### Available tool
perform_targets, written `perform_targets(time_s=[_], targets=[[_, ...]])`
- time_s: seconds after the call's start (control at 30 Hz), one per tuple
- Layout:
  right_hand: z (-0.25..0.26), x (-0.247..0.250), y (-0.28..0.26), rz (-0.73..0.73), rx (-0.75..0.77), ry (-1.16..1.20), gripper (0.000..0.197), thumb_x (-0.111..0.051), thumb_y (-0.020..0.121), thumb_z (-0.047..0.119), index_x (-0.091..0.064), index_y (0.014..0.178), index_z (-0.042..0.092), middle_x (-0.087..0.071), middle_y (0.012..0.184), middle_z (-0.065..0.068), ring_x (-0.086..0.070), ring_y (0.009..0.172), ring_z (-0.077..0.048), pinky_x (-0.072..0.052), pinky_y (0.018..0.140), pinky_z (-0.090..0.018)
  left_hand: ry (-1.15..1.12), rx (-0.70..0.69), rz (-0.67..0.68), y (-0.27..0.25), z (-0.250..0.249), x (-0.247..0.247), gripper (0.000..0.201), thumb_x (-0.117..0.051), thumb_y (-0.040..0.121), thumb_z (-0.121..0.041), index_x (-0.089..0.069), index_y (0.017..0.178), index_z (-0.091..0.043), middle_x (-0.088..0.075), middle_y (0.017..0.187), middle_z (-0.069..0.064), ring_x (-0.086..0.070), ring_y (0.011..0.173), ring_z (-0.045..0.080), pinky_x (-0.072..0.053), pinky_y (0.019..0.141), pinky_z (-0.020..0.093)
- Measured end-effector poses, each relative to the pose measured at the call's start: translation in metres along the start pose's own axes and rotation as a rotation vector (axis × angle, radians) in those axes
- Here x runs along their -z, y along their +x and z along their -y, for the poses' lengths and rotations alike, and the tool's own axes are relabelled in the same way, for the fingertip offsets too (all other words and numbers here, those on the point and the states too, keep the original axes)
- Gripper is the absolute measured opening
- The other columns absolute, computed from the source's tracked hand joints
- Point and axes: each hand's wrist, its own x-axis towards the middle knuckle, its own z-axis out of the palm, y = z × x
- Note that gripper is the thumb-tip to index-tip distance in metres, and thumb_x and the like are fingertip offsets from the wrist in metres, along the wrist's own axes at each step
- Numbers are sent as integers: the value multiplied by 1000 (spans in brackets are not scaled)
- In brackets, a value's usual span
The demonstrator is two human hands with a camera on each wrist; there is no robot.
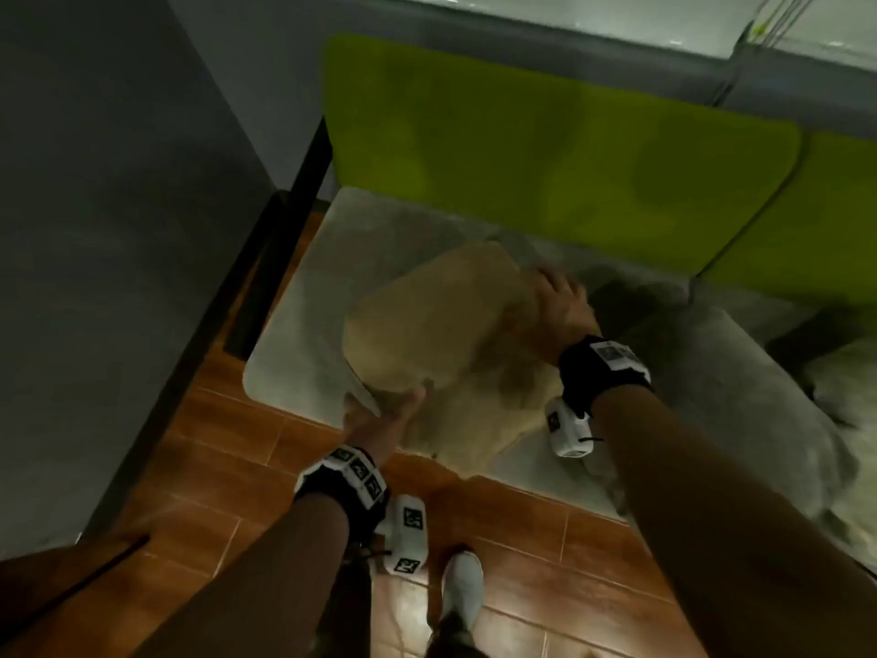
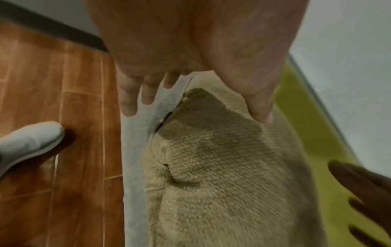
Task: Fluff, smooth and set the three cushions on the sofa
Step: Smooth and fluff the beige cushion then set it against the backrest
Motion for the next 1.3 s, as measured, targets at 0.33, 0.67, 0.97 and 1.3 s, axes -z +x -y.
perform_targets(time_s=[0.33,0.67,0.97,1.3], targets=[[-9,-33,25,133,-486,439,124,-57,55,97,-28,157,33,-51,150,-9,-54,130,-36,-45,108,-43,-233,-212,90,47,-23,0,107,-84,65,-54,-31,152,-20,-47,143,-3,-46,131,19,-35,113,37],[84,-65,-42,-252,-636,716,100,-48,79,88,-28,157,29,-41,156,-6,-47,136,-33,-39,113,-49,171,-472,175,89,-130,127,113,-75,53,-75,-34,149,-32,-50,147,-3,-52,129,24,-42,109,44],[81,-122,-33,-35,-541,726,100,-54,77,86,-8,157,47,-23,164,1,-32,145,-34,-34,115,-59,271,-395,75,132,-110,133,90,-72,76,-63,-35,151,-29,-47,151,1,-48,133,28,-39,112,47],[19,-142,-98,-200,-486,740,40,-56,101,44,-59,134,22,-64,122,4,-60,106,-11,-54,92,-39,-48,-231,-69,131,-45,173,27,-64,94,-34,-64,118,-23,-65,126,8,-64,109,22,-53,93,39]])
